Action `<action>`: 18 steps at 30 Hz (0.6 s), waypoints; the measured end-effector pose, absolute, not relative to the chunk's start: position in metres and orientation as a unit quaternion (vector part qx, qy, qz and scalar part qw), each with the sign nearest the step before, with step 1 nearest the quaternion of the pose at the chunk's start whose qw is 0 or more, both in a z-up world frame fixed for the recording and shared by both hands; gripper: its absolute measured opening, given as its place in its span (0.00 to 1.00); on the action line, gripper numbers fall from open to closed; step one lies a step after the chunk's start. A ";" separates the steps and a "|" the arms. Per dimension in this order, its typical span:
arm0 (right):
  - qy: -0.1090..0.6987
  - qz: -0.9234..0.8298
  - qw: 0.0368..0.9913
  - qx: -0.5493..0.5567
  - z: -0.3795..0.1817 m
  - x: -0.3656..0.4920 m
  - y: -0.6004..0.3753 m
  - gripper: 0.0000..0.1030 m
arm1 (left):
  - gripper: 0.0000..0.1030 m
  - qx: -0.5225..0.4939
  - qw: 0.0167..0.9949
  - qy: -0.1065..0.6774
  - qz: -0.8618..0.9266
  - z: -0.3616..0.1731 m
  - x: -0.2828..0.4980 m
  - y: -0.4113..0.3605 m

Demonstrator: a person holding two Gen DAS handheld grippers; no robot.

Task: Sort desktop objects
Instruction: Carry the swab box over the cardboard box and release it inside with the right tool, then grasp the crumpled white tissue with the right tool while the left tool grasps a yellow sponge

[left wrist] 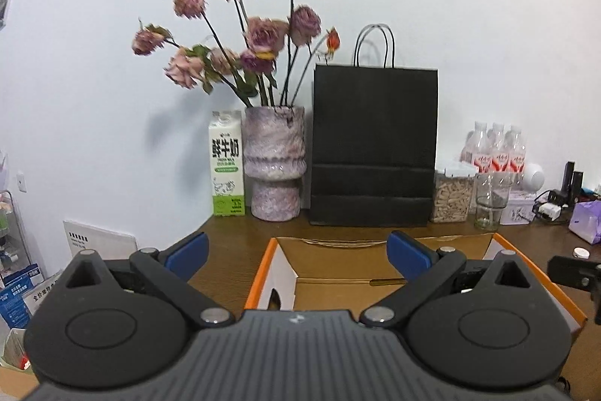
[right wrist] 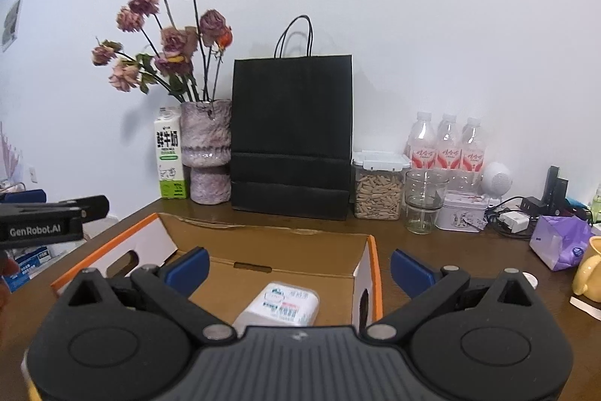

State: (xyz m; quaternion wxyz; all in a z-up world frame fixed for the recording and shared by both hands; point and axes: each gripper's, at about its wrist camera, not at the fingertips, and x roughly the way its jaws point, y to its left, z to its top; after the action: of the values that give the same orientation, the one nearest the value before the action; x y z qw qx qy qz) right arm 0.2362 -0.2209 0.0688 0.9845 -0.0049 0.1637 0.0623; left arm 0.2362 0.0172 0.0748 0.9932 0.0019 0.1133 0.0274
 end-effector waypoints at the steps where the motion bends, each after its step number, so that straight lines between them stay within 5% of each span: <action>1: 0.161 0.063 0.985 -0.005 0.068 0.229 -0.223 1.00 | 1.00 0.001 0.994 0.109 0.029 0.074 0.230 0.019; 18: 0.204 0.069 0.976 -0.015 0.021 0.141 -0.235 1.00 | 1.00 0.002 0.989 0.144 0.027 0.035 0.154 0.039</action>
State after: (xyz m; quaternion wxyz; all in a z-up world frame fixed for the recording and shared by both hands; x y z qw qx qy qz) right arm 0.1406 -0.2355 0.0212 0.9764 -0.0147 0.2040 0.0694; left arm 0.1536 0.0393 0.0349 0.9892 0.0016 0.1439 0.0272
